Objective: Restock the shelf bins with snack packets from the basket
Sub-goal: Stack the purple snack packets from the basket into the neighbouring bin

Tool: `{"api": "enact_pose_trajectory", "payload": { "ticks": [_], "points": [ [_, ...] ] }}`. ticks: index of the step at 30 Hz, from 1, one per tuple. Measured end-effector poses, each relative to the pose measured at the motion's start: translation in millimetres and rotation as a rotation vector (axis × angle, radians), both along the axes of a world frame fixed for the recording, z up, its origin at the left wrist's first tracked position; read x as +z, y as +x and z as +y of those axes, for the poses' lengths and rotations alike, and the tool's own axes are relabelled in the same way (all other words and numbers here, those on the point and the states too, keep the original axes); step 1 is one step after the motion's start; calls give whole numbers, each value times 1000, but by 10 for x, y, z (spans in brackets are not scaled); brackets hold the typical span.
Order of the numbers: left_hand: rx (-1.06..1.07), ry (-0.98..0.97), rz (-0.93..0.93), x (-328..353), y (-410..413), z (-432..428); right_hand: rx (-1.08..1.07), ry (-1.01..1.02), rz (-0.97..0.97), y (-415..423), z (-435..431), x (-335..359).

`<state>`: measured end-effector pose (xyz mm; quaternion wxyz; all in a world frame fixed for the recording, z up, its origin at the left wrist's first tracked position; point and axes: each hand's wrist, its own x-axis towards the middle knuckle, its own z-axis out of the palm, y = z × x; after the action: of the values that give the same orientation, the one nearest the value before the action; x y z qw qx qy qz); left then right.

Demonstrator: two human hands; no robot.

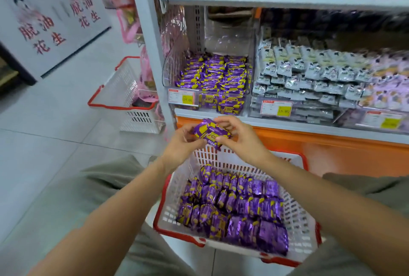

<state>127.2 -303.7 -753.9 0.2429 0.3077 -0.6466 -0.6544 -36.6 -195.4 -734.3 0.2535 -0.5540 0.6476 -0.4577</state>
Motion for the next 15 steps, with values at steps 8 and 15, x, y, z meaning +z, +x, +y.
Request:
{"api": "enact_pose_trajectory", "payload": {
  "ticks": [8, 15],
  "points": [
    [49, -1191, -584, 568, -58, -626, -216, -236, 118, -279, -495, 769],
    [56, -1252, -735, 396, -148, -719, -233, -125, 352, -411, -1065, 799]
  ]
}}
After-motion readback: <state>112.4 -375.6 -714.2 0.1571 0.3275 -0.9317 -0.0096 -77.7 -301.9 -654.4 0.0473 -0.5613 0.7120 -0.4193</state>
